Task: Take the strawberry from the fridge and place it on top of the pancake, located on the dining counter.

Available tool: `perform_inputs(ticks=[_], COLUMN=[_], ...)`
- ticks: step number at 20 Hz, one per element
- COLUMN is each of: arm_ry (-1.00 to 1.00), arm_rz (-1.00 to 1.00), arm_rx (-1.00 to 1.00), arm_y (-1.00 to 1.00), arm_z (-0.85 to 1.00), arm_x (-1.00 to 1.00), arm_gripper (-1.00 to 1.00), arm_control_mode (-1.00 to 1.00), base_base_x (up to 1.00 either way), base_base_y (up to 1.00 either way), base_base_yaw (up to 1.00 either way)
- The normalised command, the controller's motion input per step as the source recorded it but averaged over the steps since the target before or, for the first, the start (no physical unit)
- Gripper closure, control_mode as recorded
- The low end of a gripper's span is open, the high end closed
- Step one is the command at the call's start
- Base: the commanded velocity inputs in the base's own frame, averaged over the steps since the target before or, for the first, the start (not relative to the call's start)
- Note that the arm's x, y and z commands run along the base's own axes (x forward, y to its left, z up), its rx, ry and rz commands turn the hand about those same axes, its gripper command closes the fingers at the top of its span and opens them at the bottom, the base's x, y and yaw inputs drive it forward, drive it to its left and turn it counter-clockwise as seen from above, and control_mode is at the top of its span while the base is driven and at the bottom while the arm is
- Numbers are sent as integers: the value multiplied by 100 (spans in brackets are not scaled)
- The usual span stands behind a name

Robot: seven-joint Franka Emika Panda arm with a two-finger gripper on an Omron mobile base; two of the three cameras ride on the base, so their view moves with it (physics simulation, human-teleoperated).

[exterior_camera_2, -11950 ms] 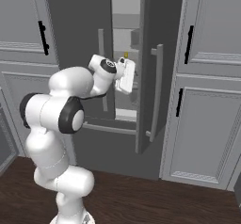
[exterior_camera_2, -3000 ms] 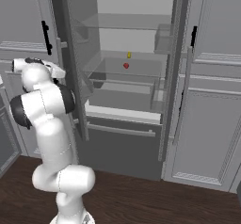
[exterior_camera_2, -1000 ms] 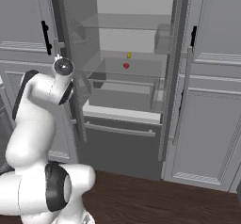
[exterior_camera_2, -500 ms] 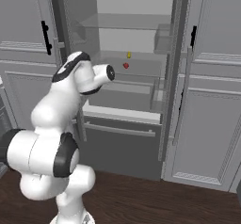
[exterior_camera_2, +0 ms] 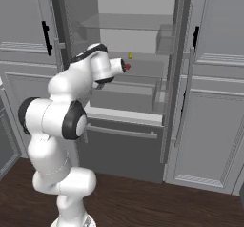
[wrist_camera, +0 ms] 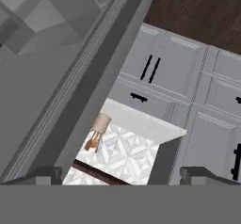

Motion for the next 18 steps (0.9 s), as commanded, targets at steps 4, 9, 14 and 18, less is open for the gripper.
perform_inputs(ticks=[4,9,14,18], arm_ry=[20,10,2,0], arm_rz=[13,13,8,0], arm_rx=[8,23,24,1], arm_y=[14,0,9,74], arm_z=[-52,-5,0,-16], arm_x=[50,89,43,8], arm_gripper=[-100,-100,-100,-100], arm_control_mode=[-100,-100,-100,-100], base_base_x=[0,0,0,0], base_base_y=[0,0,0,0], base_base_yaw=[0,0,0,0])
